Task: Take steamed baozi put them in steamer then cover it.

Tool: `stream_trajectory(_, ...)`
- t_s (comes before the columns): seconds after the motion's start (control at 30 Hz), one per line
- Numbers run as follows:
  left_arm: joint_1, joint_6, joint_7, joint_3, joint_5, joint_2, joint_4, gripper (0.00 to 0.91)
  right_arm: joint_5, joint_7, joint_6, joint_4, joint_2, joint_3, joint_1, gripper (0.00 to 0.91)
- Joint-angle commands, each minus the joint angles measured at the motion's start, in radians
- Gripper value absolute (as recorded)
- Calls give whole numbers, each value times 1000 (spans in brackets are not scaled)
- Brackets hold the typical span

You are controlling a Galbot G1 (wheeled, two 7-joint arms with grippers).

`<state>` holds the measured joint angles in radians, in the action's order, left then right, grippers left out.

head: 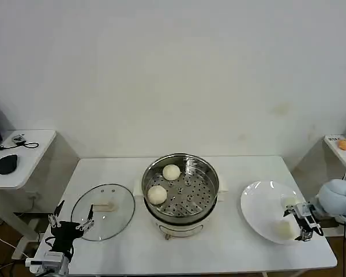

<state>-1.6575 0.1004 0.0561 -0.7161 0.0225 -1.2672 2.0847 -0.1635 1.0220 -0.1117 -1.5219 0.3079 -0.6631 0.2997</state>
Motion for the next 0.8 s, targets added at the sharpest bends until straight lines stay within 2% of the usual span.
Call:
stream_trajectory(0.03,1,0,0,-1,-1,-1,-4,907,-9,1,-8,27,27,29,40,756)
stream_trajectory(0.17,1,0,0,-3,-1,-2,-2,907,-8,5,-12,28,27,30,37,725)
stream_trajectory(0.37,0,-1,1,-4,-1,-4,-1,907,-8,9,-18,29,28,33,31,615)
stream_trajectory(0.57,-3,-1,1,-9,-3,-3,6,907,-2,26,-15,20,16,31,-1,625)
stream_trajectory(0.67,-3,-2,1,-10,-5,-1,5,907,15,59,-6,8,-2,-5,-82,625)
stream_trajectory(0.8,-1,-4,1,-15,-9,1,2,907,56,71,-7,-5,-11,-101,-246,625)
